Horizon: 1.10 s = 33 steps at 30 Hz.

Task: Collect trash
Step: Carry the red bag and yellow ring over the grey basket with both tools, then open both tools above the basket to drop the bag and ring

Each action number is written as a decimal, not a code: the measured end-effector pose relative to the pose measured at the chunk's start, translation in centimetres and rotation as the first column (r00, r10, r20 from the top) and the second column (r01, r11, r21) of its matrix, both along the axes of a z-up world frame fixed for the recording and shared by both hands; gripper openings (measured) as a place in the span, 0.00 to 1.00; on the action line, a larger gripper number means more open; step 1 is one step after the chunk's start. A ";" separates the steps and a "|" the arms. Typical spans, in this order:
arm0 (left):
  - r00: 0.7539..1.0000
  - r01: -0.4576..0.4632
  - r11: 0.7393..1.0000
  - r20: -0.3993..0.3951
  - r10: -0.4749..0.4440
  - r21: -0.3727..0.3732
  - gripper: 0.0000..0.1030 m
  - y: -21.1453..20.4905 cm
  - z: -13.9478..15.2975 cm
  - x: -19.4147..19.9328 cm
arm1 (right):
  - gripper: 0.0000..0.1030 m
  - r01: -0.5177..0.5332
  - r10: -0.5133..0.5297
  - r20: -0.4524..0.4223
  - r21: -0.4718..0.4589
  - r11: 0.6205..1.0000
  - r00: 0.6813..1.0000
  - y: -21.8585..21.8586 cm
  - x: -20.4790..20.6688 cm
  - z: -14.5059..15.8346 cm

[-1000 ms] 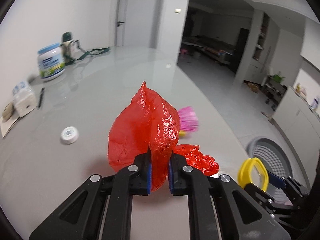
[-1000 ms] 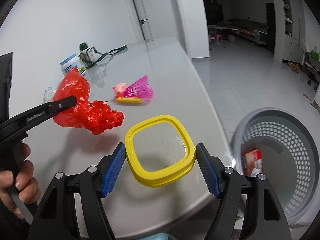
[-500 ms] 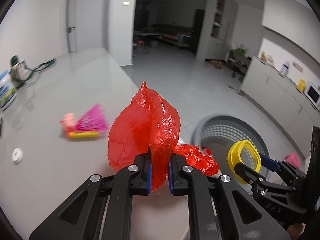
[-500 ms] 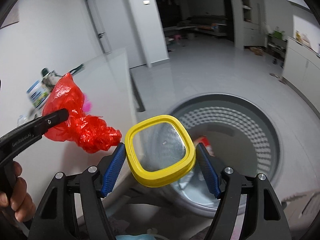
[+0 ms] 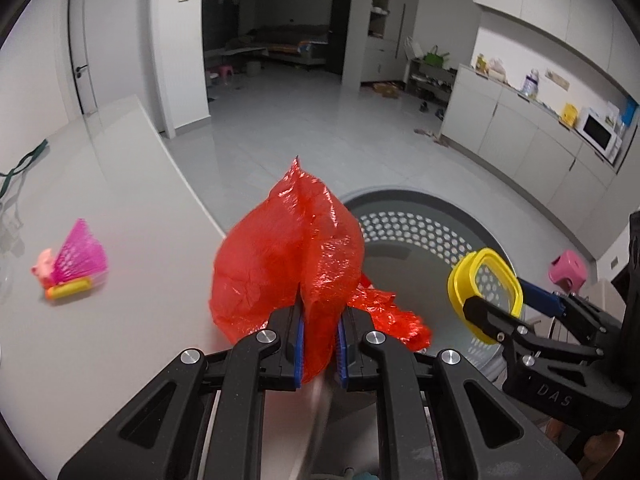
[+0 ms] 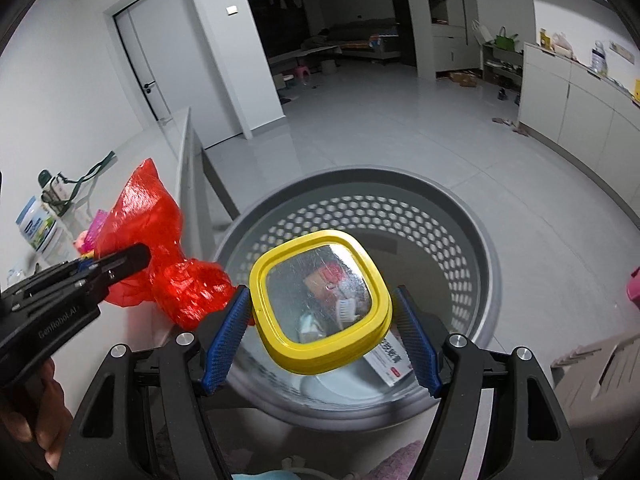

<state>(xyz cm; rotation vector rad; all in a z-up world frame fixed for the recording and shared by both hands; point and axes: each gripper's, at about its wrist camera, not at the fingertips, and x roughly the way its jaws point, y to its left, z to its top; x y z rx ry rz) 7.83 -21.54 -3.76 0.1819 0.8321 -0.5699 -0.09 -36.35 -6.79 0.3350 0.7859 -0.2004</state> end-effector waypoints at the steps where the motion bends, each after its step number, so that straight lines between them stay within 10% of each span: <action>1: 1.000 0.006 1.000 -0.004 -0.006 0.006 0.12 -0.4 -0.3 0.0 | 0.67 0.007 -0.007 0.000 0.003 1.000 1.000 -0.4 -0.2 -0.2; 25: 0.997 0.073 0.993 -0.039 -0.069 0.090 0.13 -5.3 -2.8 0.0 | 0.68 0.081 -0.079 -0.036 0.039 0.996 0.996 -3.9 -0.2 -2.3; 33: 0.998 0.051 0.994 -0.031 -0.048 0.095 0.42 -5.4 -2.3 -0.1 | 0.70 0.082 -0.081 -0.034 0.031 0.996 0.996 -3.8 -0.6 -2.0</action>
